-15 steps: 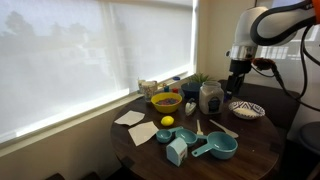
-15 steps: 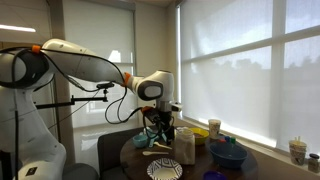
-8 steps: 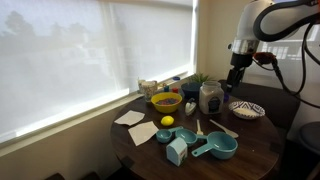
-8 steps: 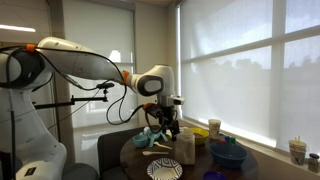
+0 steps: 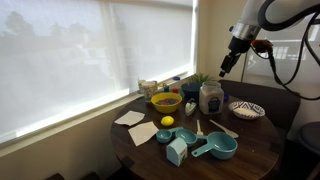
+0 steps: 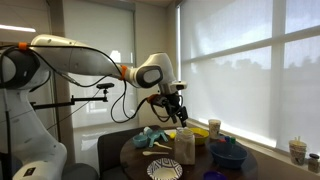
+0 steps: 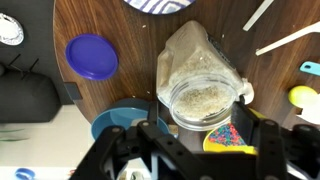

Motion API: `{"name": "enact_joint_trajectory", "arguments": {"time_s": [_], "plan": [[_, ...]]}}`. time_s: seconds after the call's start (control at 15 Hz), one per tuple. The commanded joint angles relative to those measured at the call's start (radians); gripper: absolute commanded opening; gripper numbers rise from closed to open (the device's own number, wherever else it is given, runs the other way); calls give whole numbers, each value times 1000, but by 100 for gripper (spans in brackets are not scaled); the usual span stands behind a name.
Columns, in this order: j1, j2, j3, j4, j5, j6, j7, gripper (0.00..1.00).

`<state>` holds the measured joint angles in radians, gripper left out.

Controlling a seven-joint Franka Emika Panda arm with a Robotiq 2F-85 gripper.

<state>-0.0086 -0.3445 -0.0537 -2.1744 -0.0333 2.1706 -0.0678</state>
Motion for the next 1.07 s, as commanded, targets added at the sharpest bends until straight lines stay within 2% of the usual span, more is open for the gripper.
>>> {"name": "enact_joint_trajectory", "arguments": {"time_s": [0.0, 0.33, 0.53, 0.6, 0.8, 0.87, 1.0], "plan": [[6, 60, 7, 26, 3, 107, -30, 51], [31, 123, 9, 32, 38, 182, -68, 57], [44, 150, 9, 33, 61, 202, -86, 66], [47, 157, 8, 32, 71, 202, -94, 62], [43, 172, 10, 30, 72, 192, -103, 58], [41, 173, 9, 30, 76, 191, -107, 45], [40, 173, 8, 32, 79, 191, -109, 42]]}}
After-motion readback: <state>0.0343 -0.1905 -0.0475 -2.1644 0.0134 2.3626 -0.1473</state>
